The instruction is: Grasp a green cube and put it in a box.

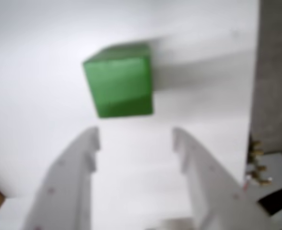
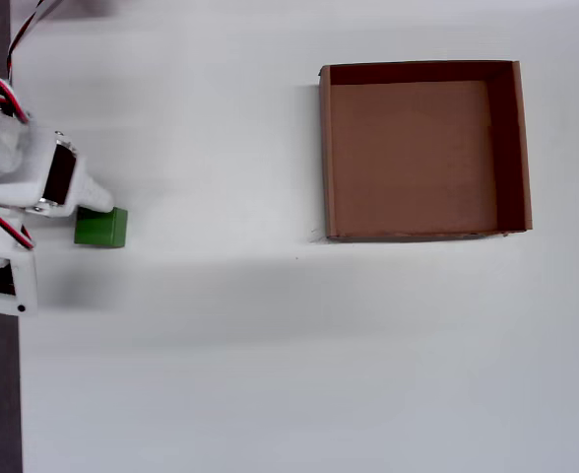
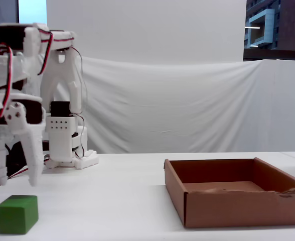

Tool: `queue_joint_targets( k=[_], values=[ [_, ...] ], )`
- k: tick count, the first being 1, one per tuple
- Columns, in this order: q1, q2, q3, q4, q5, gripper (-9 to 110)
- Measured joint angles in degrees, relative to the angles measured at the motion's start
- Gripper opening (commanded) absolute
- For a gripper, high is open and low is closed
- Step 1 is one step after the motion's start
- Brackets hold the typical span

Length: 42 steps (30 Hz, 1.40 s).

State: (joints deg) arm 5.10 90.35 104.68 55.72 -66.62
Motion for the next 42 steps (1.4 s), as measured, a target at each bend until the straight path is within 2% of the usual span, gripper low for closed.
queue_joint_targets(
  k=[20,42],
  values=[
    [0.5,-2.2,-5.6,2.1,0.0,29],
    [0.4,-11.3,-11.3,2.9,0.0,29]
  ],
)
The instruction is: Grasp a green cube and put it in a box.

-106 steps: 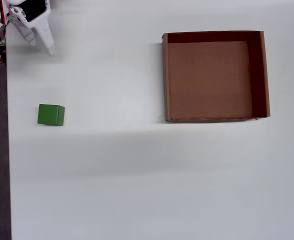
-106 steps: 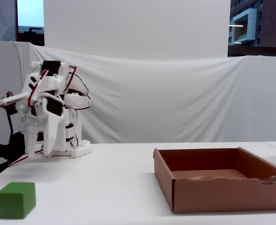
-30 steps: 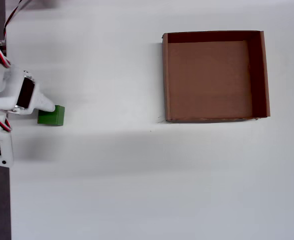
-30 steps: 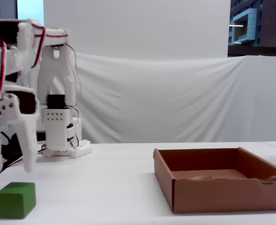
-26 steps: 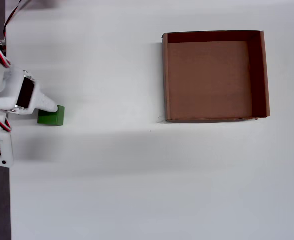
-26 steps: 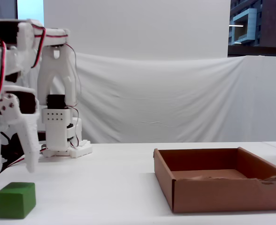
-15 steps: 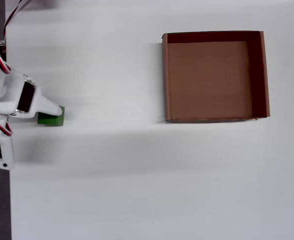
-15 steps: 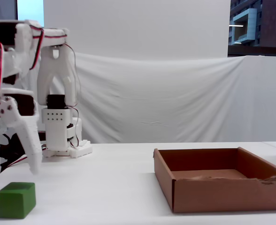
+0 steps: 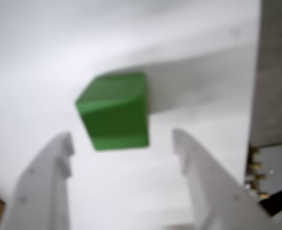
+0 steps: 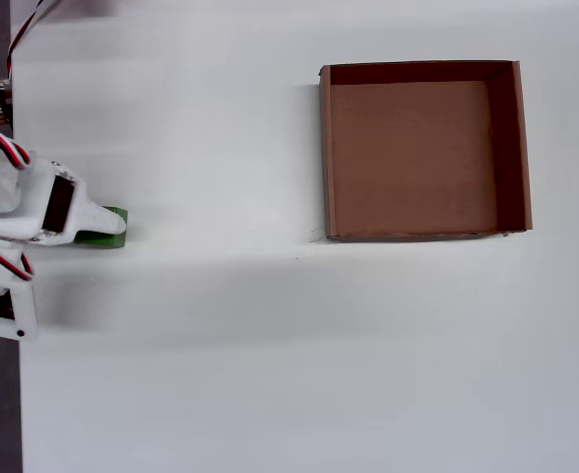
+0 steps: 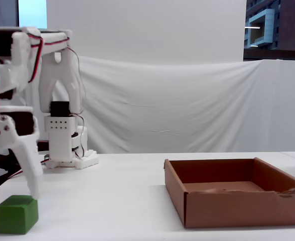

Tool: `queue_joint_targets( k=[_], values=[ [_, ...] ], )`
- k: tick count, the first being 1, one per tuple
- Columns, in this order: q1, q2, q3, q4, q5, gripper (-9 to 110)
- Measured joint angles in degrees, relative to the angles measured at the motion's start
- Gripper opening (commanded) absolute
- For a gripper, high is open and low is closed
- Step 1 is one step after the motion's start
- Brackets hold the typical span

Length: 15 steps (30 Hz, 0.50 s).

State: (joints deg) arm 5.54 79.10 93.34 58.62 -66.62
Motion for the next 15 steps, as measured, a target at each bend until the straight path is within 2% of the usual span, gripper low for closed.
queue_joint_targets(
  k=[15],
  values=[
    [-2.7,-5.8,-4.7,0.7,0.0,29]
  ],
)
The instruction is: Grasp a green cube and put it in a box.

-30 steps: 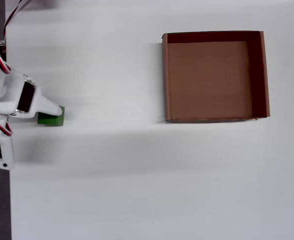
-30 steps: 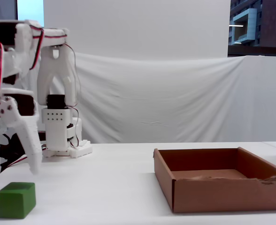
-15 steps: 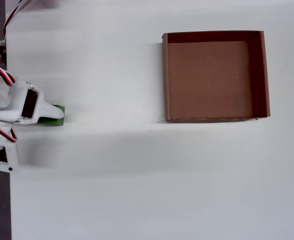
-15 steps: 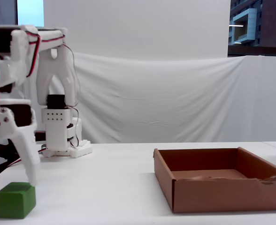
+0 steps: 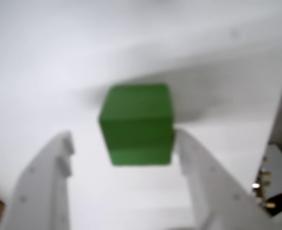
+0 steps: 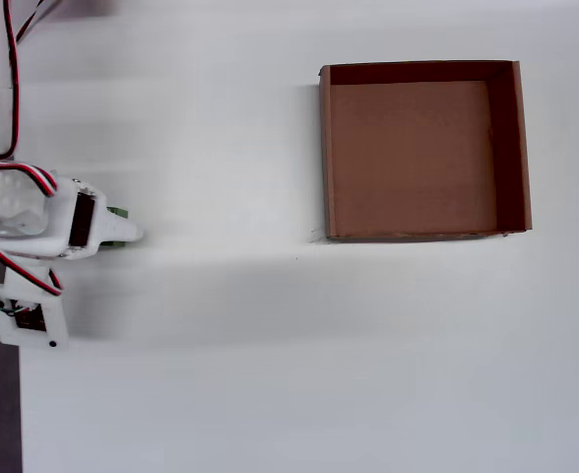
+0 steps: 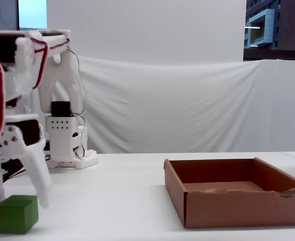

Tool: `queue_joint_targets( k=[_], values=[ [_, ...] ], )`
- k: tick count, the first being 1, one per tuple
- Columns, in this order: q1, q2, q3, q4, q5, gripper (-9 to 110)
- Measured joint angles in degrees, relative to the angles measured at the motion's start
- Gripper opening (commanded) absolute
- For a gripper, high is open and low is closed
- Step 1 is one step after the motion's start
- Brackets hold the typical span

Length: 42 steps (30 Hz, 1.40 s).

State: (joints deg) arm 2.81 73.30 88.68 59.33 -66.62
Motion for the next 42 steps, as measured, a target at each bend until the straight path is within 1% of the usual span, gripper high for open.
queue_joint_targets(
  k=[7,10,22,38,42],
  values=[
    [0.0,-1.2,-0.1,-0.7,0.0,29],
    [0.0,-1.2,-0.1,-1.5,0.0,26],
    [0.0,-1.2,0.4,-2.7,0.0,19],
    [-0.4,-1.1,2.7,-4.2,0.0,16],
    [-0.8,1.1,3.2,-3.9,0.0,16]
  ],
)
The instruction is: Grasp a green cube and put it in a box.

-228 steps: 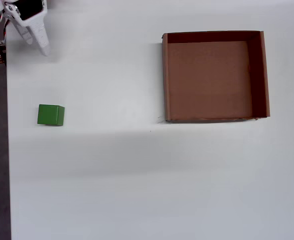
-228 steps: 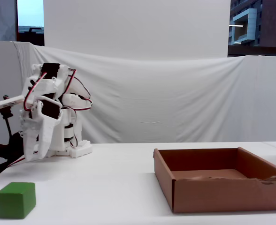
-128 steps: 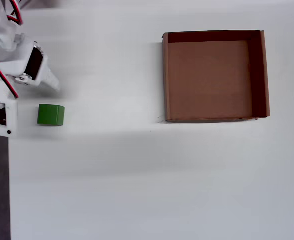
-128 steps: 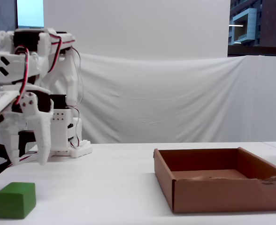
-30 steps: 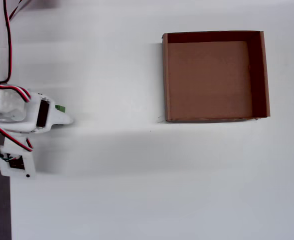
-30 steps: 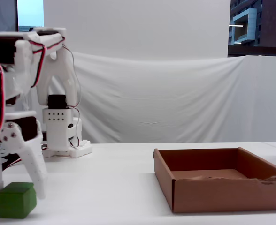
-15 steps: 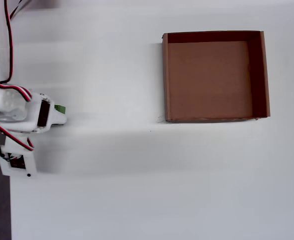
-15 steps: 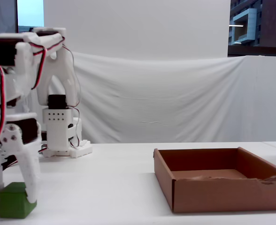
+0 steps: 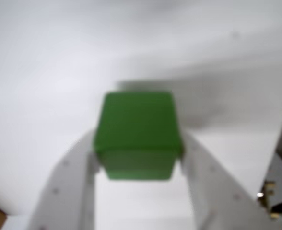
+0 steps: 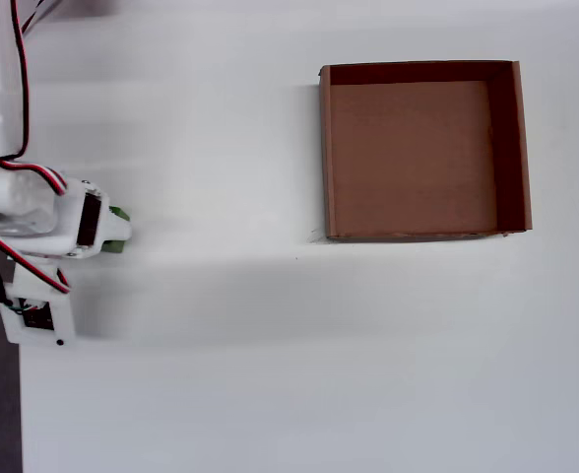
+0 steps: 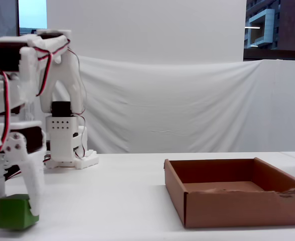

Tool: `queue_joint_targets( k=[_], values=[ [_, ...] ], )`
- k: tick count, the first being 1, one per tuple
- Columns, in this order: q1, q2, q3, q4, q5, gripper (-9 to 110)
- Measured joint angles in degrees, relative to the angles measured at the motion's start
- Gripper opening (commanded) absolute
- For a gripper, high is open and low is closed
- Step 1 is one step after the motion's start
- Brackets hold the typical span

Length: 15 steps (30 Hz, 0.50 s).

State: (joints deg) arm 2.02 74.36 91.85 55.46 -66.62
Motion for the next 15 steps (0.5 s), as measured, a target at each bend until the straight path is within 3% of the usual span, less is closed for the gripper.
queue_joint_targets(
  k=[15],
  values=[
    [-6.2,15.2,6.1,6.4,0.0,15]
  ],
)
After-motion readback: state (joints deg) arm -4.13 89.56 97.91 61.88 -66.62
